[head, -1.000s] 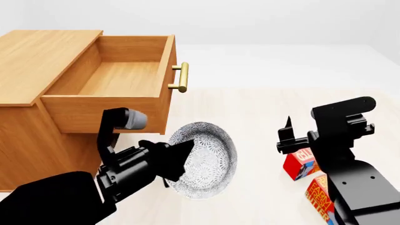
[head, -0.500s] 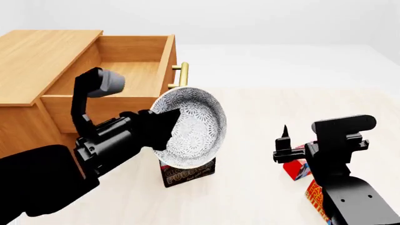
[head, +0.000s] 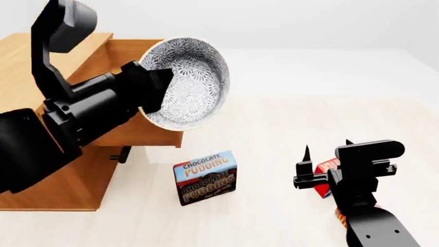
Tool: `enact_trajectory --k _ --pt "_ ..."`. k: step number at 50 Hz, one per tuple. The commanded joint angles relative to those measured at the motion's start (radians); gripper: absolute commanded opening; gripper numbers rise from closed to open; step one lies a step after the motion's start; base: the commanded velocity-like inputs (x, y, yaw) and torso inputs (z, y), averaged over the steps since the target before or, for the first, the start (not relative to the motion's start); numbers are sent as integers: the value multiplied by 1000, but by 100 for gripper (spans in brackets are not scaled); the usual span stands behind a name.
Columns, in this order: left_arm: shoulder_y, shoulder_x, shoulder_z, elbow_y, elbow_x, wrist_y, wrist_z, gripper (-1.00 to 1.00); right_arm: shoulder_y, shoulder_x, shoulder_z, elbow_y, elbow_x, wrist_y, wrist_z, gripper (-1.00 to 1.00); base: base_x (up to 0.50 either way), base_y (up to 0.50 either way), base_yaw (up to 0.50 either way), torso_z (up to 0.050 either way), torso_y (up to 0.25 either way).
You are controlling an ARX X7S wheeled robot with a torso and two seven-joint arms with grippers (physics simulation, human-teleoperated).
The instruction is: Put the bowl in the top drawer of the cabinet.
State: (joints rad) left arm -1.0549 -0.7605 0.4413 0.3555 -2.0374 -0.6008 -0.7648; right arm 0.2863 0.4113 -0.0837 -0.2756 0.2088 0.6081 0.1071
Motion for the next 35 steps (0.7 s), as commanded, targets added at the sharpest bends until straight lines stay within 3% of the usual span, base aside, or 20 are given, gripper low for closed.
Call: enact_trajectory --k 1,20,35 --pt "-149 14 6 -87 -51 -2 -124 -100 -14 -3 -13 19 -10 -26 3 100 0 0 0 0 0" --pt "-263 73 67 -326 7 1 -164 -100 -27 -5 -26 14 -9 -42 2 100 0 0 0 0 1" --pt "-310 165 148 -646 136 16 -68 -100 -43 4 -26 -5 -11 -49 8 100 0 0 0 0 0"
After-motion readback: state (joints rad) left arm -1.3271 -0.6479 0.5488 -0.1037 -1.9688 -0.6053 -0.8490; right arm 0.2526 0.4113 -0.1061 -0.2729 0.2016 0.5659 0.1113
